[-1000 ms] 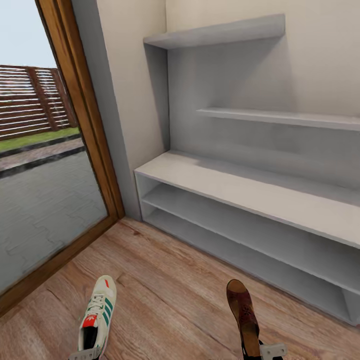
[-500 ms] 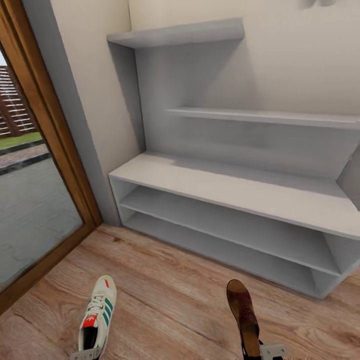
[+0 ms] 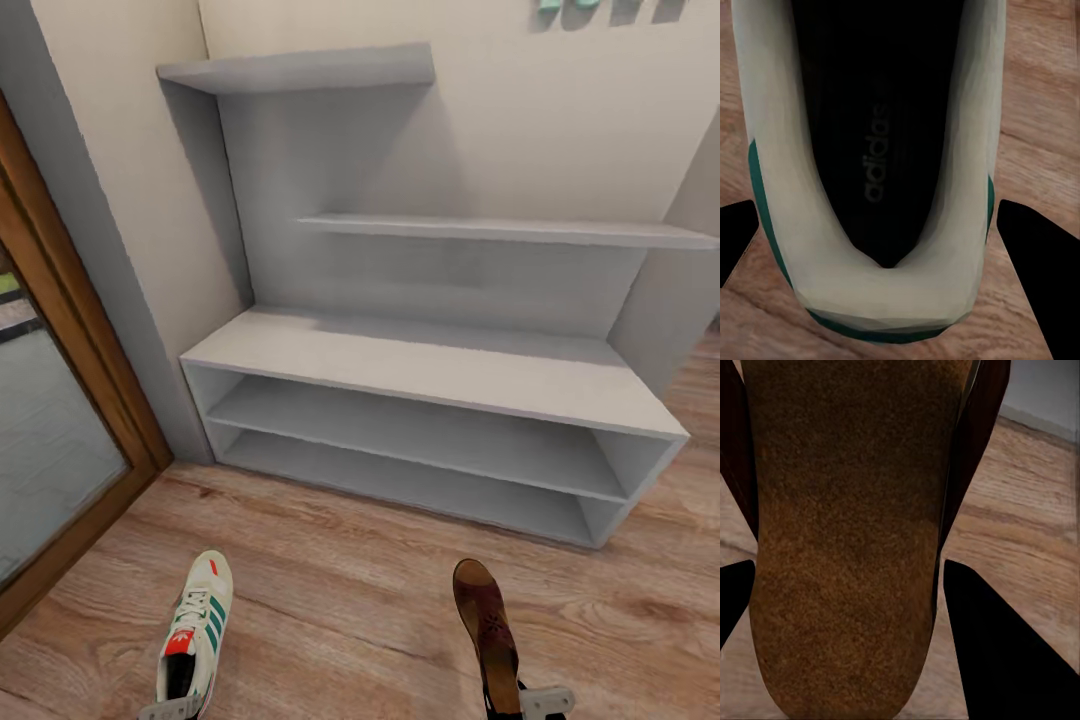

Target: Pick up the two gym shoes and the two sandals from the corridor floor and place them onto the hallstand (shoe rack) in the corridor, making sure they are on the rack and not on the floor. Arrange them so the two gym shoes are next to each other and the two sandals are next to each other.

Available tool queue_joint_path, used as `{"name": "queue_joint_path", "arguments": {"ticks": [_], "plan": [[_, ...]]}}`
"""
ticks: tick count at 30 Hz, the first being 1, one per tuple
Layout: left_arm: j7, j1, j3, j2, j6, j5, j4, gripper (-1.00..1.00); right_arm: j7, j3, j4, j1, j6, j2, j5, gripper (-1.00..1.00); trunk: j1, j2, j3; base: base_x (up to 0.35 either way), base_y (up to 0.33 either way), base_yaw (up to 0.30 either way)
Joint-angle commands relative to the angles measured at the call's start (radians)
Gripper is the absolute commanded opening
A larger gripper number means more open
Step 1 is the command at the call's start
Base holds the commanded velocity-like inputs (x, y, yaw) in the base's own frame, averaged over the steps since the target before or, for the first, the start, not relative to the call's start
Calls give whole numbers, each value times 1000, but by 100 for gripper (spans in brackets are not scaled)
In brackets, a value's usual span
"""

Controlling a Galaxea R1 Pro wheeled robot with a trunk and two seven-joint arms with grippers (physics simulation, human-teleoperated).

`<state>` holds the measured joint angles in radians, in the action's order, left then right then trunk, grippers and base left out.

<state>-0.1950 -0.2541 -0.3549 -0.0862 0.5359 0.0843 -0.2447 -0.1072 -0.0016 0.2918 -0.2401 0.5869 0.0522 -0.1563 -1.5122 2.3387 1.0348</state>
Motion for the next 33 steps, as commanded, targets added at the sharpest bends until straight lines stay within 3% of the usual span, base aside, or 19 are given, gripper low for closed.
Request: {"name": "queue_joint_path", "arguments": {"ticks": [1, 26, 33], "plan": [[-5, -1, -9, 0, 3, 9, 1, -100, -8, 0, -1, -1, 2, 0, -8, -100, 0, 0, 1, -45, 233, -299], [-5, -1, -9, 1, 4, 9, 0, -100, -8, 0, 0, -1, 2, 0, -8, -100, 0, 0, 1, -3, 16, -299], [-4, -1, -9, 2, 4, 9, 0, -100, -8, -1, 0, -1, 2, 1, -8, -100, 0, 0, 1, 0, -188, -196]]}}
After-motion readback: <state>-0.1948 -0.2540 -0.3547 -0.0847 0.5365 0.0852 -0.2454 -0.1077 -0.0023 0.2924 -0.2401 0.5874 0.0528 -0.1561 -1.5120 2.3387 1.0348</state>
